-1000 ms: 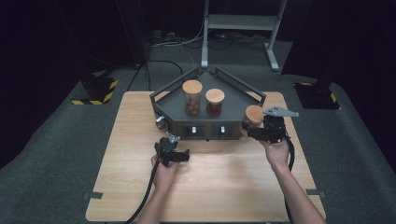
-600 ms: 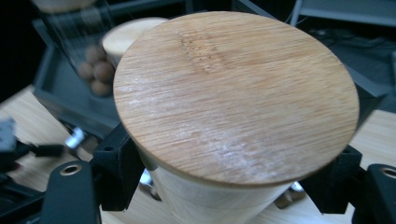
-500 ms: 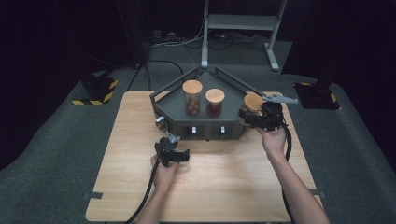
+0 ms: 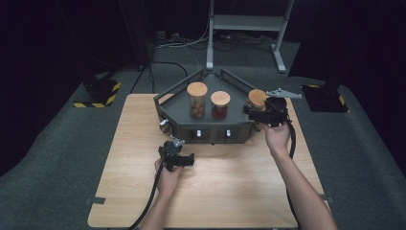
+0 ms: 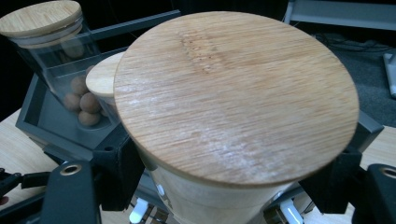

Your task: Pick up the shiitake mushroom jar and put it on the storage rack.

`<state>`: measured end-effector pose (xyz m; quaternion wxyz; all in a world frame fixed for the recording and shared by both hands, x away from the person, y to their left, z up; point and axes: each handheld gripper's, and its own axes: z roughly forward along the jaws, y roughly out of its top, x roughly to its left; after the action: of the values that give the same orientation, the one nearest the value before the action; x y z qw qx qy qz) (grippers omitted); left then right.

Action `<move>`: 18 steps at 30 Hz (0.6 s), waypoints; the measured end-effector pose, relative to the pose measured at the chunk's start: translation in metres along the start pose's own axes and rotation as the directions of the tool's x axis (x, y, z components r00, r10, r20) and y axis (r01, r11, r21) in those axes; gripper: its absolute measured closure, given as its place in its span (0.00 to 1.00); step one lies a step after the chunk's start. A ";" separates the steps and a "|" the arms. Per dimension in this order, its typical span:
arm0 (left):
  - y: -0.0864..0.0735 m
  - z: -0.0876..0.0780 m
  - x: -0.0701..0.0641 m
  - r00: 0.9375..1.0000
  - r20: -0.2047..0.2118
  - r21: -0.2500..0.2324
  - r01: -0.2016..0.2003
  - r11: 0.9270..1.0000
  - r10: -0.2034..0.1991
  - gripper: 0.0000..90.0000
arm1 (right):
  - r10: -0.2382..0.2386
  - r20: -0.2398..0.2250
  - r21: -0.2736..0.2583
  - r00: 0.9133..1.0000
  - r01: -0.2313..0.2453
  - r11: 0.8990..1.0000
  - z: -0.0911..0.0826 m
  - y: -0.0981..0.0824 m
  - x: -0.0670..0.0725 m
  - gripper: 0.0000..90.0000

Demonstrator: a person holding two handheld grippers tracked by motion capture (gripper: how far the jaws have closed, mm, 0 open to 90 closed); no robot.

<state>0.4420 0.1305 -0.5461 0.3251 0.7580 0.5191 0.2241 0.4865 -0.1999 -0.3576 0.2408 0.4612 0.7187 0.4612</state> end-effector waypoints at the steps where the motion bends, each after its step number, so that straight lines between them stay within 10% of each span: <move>1: 0.000 0.000 0.000 1.000 0.000 0.000 0.000 1.000 0.000 0.06 | -0.005 0.001 0.005 1.000 0.005 1.000 0.002 0.001 0.000 0.28; 18: 0.000 0.000 0.000 1.000 0.000 0.000 0.000 1.000 0.000 0.06 | -0.018 0.040 0.037 0.999 0.016 0.999 0.034 0.012 0.006 0.28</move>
<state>0.4420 0.1305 -0.5461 0.3251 0.7580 0.5192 0.2239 0.5158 -0.1782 -0.3617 0.2504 0.4687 0.7260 0.4365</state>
